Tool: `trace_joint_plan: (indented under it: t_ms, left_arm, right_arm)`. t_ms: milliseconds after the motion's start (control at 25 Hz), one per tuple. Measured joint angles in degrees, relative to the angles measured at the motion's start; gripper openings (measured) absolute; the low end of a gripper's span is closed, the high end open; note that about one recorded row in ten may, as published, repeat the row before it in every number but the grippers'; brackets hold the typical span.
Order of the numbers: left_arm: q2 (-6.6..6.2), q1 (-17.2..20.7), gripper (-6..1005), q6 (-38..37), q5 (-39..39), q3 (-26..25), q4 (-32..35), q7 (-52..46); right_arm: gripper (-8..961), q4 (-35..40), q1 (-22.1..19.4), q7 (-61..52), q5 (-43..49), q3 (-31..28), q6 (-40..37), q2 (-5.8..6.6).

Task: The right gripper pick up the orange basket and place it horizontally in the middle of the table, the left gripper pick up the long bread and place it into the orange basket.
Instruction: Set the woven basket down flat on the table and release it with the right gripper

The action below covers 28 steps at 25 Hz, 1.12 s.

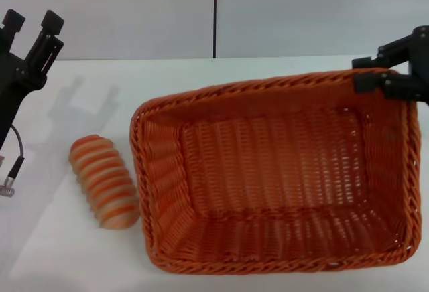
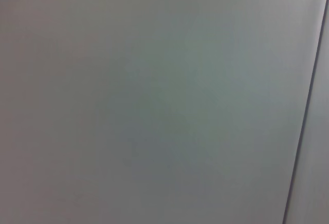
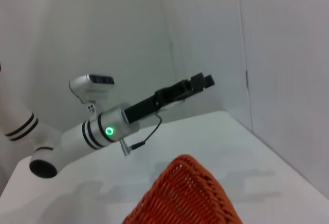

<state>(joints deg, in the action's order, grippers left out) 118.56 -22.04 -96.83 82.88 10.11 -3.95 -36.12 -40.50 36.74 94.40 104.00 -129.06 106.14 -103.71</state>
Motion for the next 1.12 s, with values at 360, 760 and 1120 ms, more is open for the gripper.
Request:
trace_joint_plan:
  t_ms: [360,760,1120]
  left_arm:
    - [0.0,0.52,844,0.07,0.18,0.0,-0.46,0.0]
    - [0.0,0.95,844,0.06,0.4,0.27,-0.63,0.0]
    - [-0.01,1.47,844,0.06,0.38,0.35,-1.14,0.0]
  right_arm:
    - [174,4.7,1.26,1.79,2.17,0.4,-2.85,-1.11]
    - [173,8.97,1.03,3.77,2.88,0.05,-9.26,-2.4]
    - [170,9.12,0.98,4.91,2.91,0.29,-10.94,-2.54]
